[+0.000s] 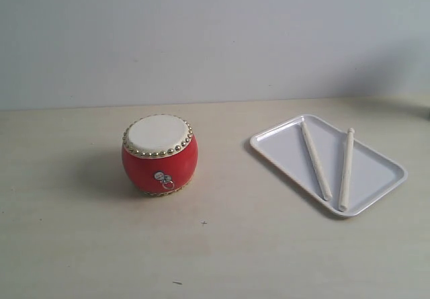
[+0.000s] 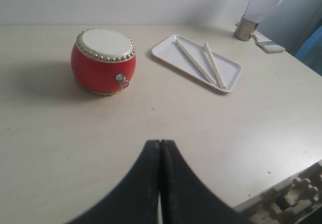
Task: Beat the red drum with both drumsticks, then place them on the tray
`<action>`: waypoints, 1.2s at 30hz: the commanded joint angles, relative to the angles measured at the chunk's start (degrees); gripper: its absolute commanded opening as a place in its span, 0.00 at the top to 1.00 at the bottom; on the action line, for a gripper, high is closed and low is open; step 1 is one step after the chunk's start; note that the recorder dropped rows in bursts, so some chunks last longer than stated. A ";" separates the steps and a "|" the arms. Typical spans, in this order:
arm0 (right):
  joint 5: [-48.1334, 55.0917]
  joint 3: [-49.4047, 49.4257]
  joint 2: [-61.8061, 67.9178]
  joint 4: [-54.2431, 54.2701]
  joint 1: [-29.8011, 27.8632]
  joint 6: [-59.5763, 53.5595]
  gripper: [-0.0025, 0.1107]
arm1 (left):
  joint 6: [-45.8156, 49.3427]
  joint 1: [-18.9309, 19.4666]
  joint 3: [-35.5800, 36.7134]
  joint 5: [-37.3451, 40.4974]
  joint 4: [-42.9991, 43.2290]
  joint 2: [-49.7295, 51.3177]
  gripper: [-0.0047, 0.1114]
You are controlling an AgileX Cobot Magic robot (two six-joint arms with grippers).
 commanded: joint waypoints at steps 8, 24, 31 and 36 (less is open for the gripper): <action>0.69 0.27 -0.36 -3.74 -0.27 5.50 0.98 | -0.24 0.18 -0.22 0.01 -0.60 0.25 0.96; 0.69 0.27 -0.36 -3.74 -0.27 5.50 0.98 | -0.24 0.18 -0.22 0.01 -0.60 0.25 0.96; 0.79 0.27 -0.36 -3.74 -0.27 5.51 0.98 | 7.12 2.58 -0.22 -0.79 2.01 0.14 0.96; 0.79 0.27 -0.36 -3.74 -0.27 5.51 0.98 | 12.61 18.19 3.38 -19.75 2.01 0.06 0.96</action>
